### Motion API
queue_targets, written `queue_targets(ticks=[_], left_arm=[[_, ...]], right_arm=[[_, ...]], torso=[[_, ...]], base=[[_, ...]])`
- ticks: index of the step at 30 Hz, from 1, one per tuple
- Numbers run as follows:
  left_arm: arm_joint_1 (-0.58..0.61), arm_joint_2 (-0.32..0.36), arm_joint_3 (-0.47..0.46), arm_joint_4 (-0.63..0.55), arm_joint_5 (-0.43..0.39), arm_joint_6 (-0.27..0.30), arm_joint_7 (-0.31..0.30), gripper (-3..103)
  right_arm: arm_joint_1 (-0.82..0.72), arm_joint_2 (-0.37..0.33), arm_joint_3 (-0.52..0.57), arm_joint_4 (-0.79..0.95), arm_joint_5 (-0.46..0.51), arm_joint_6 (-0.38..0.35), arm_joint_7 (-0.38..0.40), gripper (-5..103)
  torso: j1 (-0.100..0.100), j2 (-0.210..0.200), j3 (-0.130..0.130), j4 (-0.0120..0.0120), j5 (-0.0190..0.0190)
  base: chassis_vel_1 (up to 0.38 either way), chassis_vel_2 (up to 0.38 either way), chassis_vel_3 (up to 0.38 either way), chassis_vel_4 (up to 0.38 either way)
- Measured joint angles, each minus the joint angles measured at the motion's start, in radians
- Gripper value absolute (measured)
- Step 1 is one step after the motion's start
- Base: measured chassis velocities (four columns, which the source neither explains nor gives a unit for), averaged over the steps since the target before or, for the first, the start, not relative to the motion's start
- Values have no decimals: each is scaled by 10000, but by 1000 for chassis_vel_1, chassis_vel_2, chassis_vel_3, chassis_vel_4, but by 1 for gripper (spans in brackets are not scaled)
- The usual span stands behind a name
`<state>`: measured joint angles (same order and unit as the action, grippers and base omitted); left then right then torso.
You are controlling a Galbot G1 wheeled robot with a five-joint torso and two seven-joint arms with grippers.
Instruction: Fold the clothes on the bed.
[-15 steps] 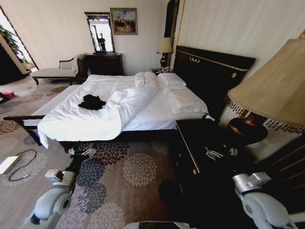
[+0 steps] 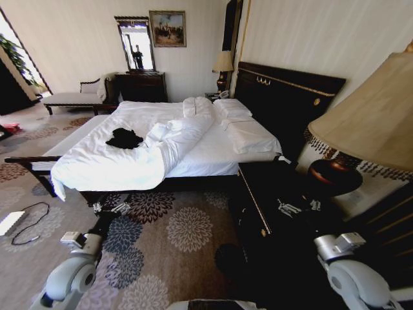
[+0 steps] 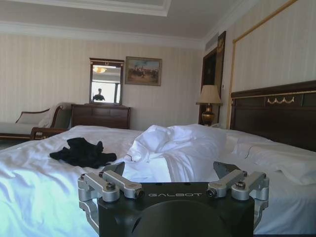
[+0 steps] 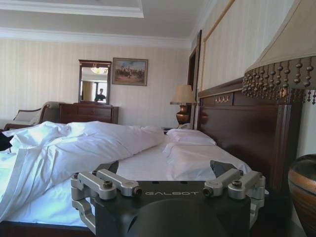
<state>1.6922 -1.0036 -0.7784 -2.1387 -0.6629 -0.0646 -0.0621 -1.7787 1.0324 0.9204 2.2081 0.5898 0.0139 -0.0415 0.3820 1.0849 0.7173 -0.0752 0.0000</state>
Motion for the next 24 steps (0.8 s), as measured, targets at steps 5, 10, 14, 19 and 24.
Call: queue_targets(ticks=[5, 10, 14, 19, 24], left_arm=[[24, 1, -3, 0, 4, -23, 6, 100], [-45, 17, 16, -11, -1, -18, 4, 100], [-68, 2, 59, -15, 0, 5, 1, 100], [-75, -41, 102, -16, 6, 12, 0, 100], [13, -73, 65, -16, 1, 12, 0, 100]], right_arm=[[-44, -21, 29, 25, -32, 0, -15, 100], [-38, -26, 33, 42, -92, 0, -21, 100], [-77, 2, 30, 42, -131, 17, -46, 100], [-130, 59, 25, 40, -192, 59, -103, 100], [-152, 128, 19, 40, -289, 73, -108, 100]], torso=[[0, 0, 0, -1, 0], [0, 0, 0, 0, 0], [0, 0, 0, -1, 0], [0, 0, 0, 0, 0], [0, 0, 0, 0, 0]], base=[[0, 0, 0, 0], [0, 0, 0, 0], [0, 0, 0, 0], [0, 0, 0, 0], [0, 0, 0, 0]])
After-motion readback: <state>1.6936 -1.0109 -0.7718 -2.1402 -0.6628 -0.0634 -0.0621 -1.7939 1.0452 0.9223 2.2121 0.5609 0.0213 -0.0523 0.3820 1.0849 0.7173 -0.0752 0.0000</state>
